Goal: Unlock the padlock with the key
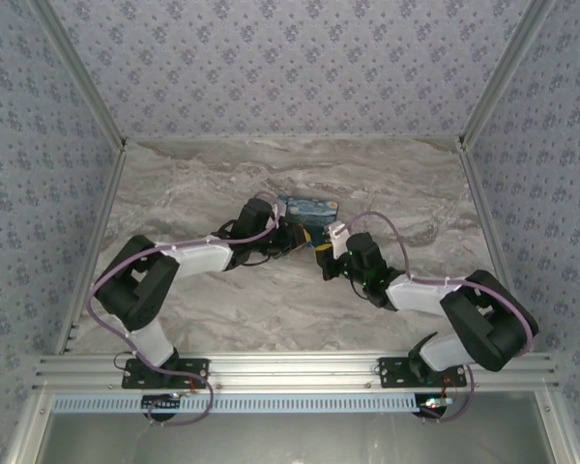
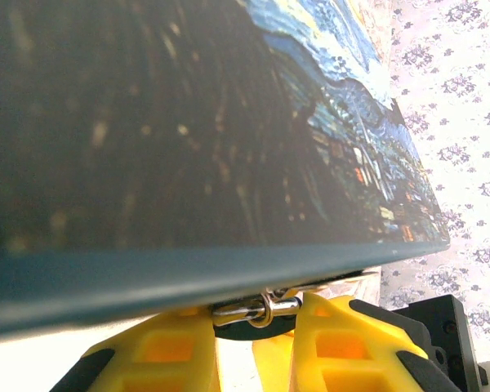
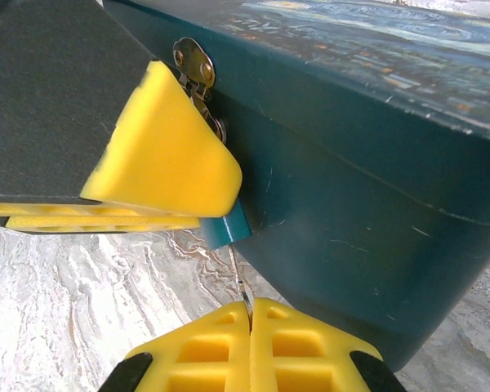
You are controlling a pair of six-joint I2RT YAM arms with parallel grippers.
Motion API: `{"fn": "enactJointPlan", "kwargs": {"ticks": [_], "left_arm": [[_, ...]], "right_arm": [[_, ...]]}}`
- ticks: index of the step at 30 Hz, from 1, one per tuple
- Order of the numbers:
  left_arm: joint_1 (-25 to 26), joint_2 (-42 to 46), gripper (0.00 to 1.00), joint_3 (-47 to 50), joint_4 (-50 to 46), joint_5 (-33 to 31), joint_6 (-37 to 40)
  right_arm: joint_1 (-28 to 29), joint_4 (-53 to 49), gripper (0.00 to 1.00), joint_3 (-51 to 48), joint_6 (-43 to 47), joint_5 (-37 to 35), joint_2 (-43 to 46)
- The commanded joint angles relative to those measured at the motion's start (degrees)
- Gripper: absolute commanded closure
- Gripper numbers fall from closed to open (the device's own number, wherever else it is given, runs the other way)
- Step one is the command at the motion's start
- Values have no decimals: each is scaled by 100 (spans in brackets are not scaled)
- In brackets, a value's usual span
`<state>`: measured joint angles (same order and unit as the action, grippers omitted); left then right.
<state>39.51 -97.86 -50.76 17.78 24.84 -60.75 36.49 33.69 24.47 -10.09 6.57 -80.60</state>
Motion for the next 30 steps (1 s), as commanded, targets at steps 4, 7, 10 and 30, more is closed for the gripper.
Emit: {"fn": "enactJointPlan", "kwargs": {"ticks": [4,7,10,30], "left_arm": [[59,74,87,-153,189,311,-33],[65,99,87,-142,187,320,-33],[61,118,87,-128,184,328,-49],[42,140,87,-83,472,578,-472]], "right_arm": [[-58,392,100,76,-106,-37,-12],[-72,406,100,52,-98,-67,-3],[-84,453,100,22,-90,-81,14],[-199,787,100,-186,-117,141,131]]}}
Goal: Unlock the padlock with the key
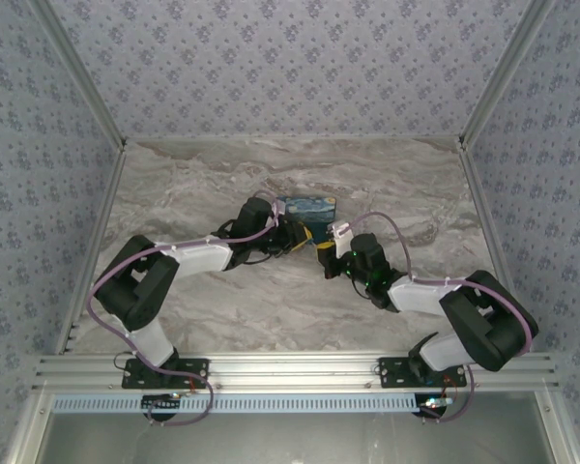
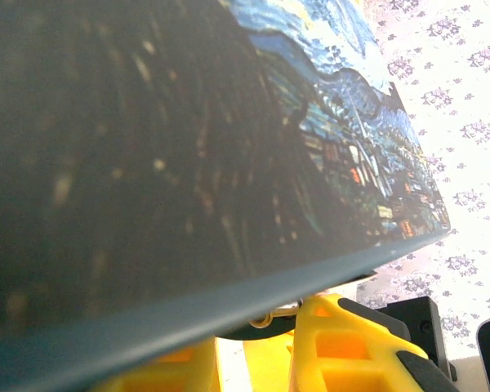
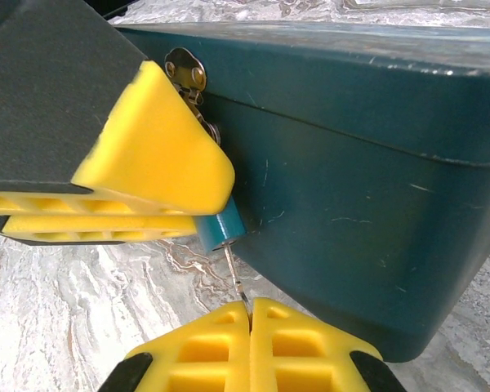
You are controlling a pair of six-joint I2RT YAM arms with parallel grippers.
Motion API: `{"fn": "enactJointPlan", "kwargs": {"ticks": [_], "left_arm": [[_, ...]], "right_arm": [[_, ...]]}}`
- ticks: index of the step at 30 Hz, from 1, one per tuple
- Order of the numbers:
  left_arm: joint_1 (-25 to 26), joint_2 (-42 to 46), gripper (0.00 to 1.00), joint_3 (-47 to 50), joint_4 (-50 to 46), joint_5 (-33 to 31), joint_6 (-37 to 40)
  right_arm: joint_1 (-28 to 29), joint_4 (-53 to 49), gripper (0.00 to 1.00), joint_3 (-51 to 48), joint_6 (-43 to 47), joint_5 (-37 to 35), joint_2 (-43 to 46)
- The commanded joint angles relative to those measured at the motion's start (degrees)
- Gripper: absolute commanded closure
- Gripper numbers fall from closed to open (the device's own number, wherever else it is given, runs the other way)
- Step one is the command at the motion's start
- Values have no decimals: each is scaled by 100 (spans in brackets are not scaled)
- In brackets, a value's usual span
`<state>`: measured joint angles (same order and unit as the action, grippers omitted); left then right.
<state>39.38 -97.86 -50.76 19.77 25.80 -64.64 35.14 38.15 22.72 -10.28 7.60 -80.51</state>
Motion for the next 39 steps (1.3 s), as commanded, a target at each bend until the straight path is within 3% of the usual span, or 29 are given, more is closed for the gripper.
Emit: {"fn": "enactJointPlan", "kwargs": {"ticks": [1,23,34,39], "left_arm": [[61,136,87,-90,268,507,-77],[52,154,88,-306,-43,847,170],[9,136,88,-294,-141,879,310],[-6,119,88,-300,-144,898,312]], "right_arm": [[-81,351,100,-9,-97,64,123],[-470,245,100,189,26,733,142],[-881,191,100,401,-79,1844,-30],[-892,178,100,505,-105,1864,-174]]}}
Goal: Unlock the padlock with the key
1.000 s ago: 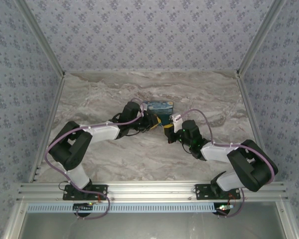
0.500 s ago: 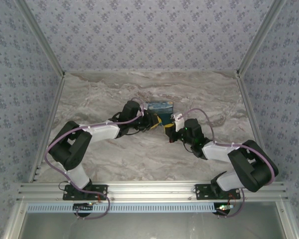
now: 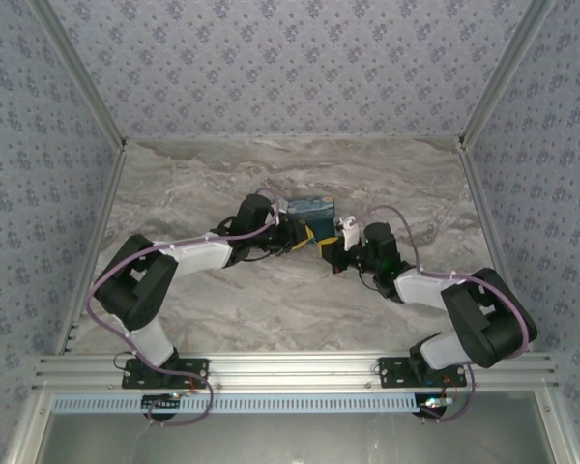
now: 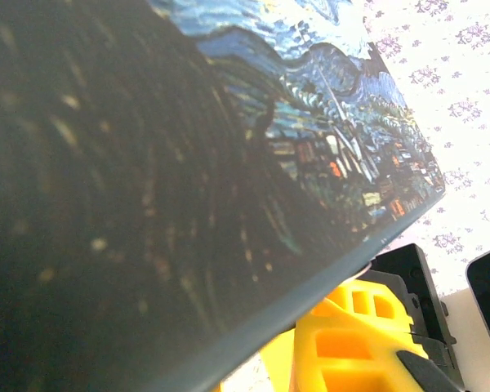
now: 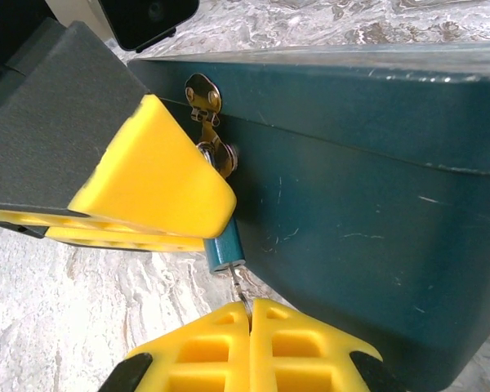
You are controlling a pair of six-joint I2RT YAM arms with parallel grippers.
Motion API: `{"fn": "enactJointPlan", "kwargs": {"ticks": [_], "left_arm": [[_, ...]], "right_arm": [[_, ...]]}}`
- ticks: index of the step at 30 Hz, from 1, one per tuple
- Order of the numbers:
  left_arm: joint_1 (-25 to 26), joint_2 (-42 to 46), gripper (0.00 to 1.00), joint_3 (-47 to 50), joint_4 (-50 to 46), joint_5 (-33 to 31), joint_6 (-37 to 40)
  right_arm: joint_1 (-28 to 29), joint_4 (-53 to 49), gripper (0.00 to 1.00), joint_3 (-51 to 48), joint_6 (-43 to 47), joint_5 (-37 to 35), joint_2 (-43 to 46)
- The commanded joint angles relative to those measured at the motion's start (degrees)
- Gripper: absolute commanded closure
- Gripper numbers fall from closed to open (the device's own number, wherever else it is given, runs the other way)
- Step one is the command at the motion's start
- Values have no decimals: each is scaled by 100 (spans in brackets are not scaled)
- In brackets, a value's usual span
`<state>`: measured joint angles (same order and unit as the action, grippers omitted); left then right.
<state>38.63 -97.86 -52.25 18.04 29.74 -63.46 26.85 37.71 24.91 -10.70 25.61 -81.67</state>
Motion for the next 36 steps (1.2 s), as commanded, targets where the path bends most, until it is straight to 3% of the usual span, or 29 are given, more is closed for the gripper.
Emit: {"fn": "enactJointPlan", "kwargs": {"ticks": [1,13,18,23,29,36], "left_arm": [[72,127,88,-149,33,498,193],[74,-45,88,-122,119,432,264],[52,-373,87,-169,368,358,249],[-54,-606,80,-194,516,356,262],[-154,-607,61,-54,482,221,344],[-270,-160,47,376,232,-44,437]], "right_arm": [[-52,236,100,317,-80,59,-81],[278,785,100,454,-573,-317,-385],[487,868,100,226,-906,-931,-444],[521,948,100,-35,-1370,-1179,-625],[664,852,100,-268,-1908,-1633,-752],[829,686,100,-255,-2488,-1736,-1015]]}}
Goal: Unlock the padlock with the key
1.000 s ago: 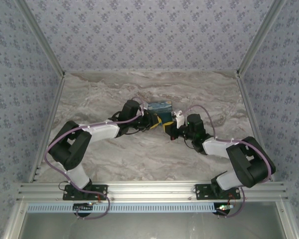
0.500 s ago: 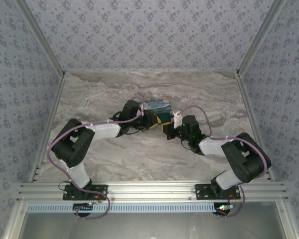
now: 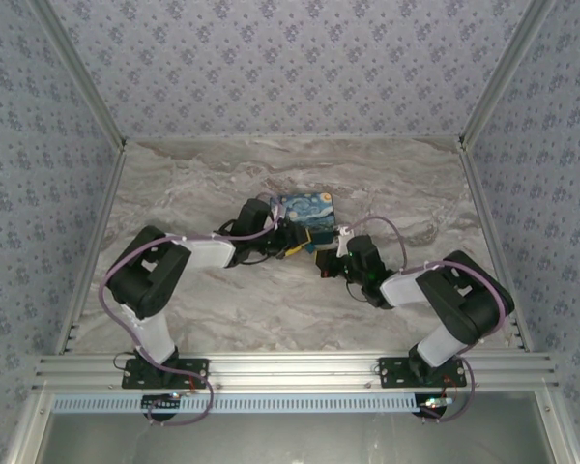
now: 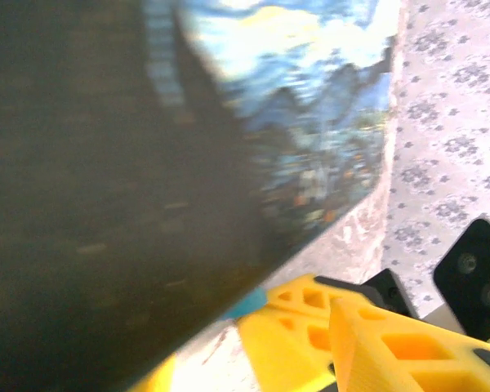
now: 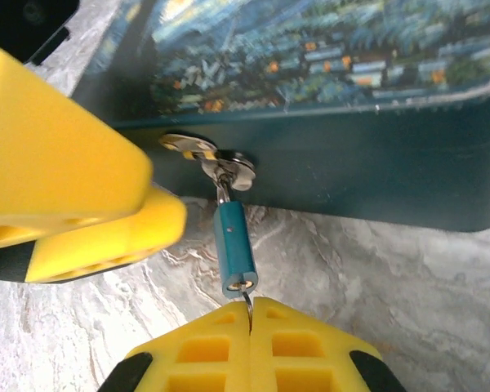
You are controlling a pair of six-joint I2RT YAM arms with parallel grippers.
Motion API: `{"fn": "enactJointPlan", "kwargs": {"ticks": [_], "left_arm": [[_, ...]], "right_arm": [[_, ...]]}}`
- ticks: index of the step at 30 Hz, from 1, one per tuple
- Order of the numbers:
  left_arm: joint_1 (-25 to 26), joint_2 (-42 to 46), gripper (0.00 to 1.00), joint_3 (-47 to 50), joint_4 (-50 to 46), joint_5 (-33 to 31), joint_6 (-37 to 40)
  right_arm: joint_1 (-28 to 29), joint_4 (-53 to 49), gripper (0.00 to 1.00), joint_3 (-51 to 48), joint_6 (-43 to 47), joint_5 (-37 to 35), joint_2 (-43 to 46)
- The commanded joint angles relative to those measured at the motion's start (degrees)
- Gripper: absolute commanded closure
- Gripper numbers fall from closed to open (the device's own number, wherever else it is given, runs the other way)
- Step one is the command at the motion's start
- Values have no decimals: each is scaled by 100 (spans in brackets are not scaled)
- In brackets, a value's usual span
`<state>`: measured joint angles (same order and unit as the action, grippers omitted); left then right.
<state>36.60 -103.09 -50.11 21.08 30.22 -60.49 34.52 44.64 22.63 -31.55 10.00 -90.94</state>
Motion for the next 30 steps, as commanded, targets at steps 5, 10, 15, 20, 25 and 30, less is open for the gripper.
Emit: {"fn": "enactJointPlan", "kwargs": {"ticks": [5,10,15,20,25,30], "left_arm": [[-142,708,44,525,27,-245,-28],[-69,655,47,688,669,-114,-515],[44,528,49,656,852,-205,-677],[108,363,52,687,1066,-261,-893],[170,237,55,621,1118,-278,-990],[232,160,56,600,1102,-363,-1061]], "right_arm": [[104,-32,100,-36,-1116,-189,-35],[142,-110,100,-56,-1741,-289,181],[134,-446,100,37,-2329,-249,349],[129,-698,100,153,-2790,-122,358],[106,-668,100,189,-3146,-60,353],[98,-685,100,188,-3354,-73,390]]}}
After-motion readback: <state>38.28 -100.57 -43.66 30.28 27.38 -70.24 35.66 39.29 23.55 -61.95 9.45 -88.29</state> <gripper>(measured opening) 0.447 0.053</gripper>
